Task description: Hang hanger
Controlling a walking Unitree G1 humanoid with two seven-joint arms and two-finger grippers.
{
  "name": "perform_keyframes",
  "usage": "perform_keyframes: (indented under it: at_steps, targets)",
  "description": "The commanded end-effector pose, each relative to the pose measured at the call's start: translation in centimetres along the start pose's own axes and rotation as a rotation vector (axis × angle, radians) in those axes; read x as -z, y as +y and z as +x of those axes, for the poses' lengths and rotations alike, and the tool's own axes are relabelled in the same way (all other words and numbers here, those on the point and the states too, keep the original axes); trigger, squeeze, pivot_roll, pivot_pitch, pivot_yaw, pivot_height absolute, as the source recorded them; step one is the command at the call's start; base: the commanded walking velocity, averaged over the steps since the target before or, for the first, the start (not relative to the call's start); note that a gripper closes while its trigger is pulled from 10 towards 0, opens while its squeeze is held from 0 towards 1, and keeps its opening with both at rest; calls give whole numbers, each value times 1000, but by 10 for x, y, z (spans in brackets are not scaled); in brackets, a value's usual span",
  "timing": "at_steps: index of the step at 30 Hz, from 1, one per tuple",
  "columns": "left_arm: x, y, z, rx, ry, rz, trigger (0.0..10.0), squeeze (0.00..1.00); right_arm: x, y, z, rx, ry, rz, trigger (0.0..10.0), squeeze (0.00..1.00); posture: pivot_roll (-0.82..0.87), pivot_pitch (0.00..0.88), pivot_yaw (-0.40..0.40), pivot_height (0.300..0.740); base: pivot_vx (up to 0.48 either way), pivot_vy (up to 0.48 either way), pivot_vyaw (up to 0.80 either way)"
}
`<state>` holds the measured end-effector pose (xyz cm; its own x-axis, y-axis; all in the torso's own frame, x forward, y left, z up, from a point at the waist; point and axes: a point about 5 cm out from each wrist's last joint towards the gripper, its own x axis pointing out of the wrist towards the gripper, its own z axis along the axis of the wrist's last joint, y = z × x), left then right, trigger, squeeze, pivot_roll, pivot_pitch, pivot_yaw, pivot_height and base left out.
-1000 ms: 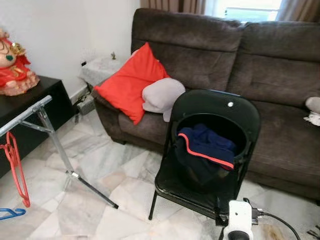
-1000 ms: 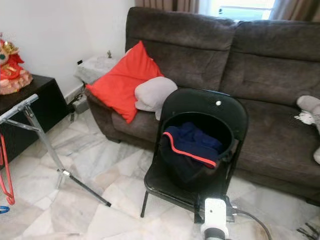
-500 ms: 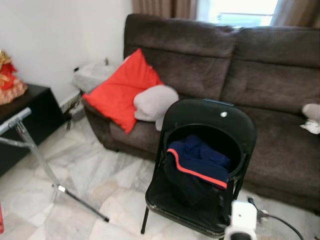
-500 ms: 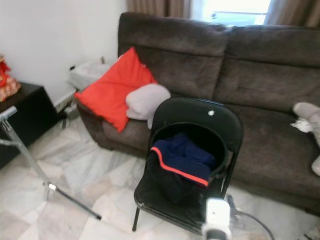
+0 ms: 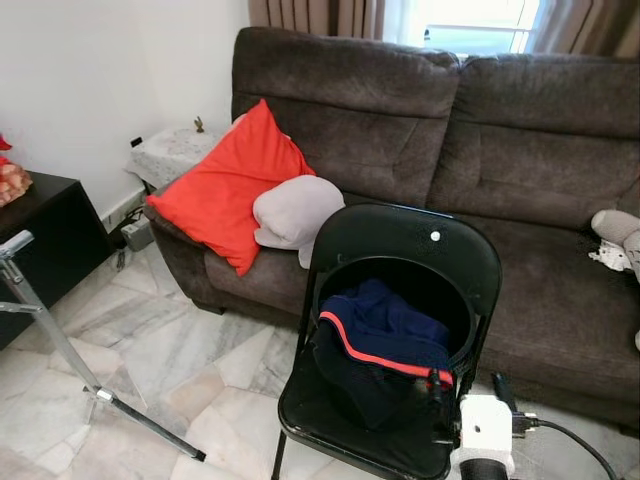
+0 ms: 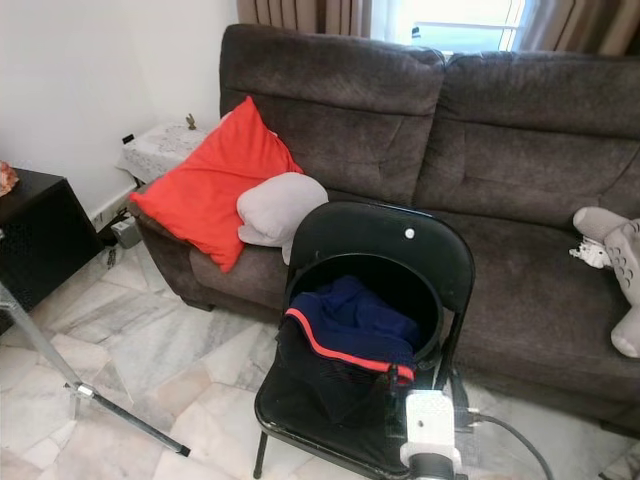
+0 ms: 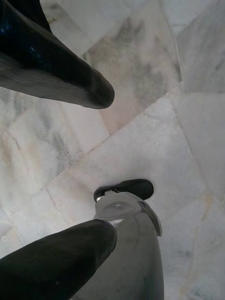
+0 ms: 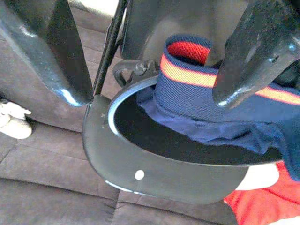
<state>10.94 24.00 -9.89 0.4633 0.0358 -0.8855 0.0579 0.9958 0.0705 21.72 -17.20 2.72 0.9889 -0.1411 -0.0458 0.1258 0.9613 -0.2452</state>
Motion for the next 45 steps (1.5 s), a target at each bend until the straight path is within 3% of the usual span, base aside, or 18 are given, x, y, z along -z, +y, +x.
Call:
perform_keyframes:
  at_steps: [1, 9, 19, 22, 45]
  targets:
    - [2, 0, 0, 7, 13, 25, 10000, 0, -2, 1, -1, -18, 3, -9, 10000, 0, -35, 18, 51, 740, 0, 0, 0]
    - [-15, -18, 7, 31, -10, 37, 10000, 0, -8, -1, 2, -80, -5, -75, 10000, 0, -38, 23, 51, 740, 0, 0, 0]
    - [-17, -29, 9, 46, -12, 41, 10000, 0, 2, -2, 1, -89, 72, -167, 10000, 0, -42, 31, 51, 740, 0, 0, 0]
    - [-15, -26, 8, 42, -10, 42, 10000, 0, 2, 1, 2, -124, 70, -219, 10000, 0, -40, 32, 51, 740, 0, 0, 0]
    - [-14, -23, 8, 42, -10, 44, 10000, 0, -12, -5, 30, -89, 29, -245, 10000, 0, -37, 36, 55, 740, 0, 0, 0]
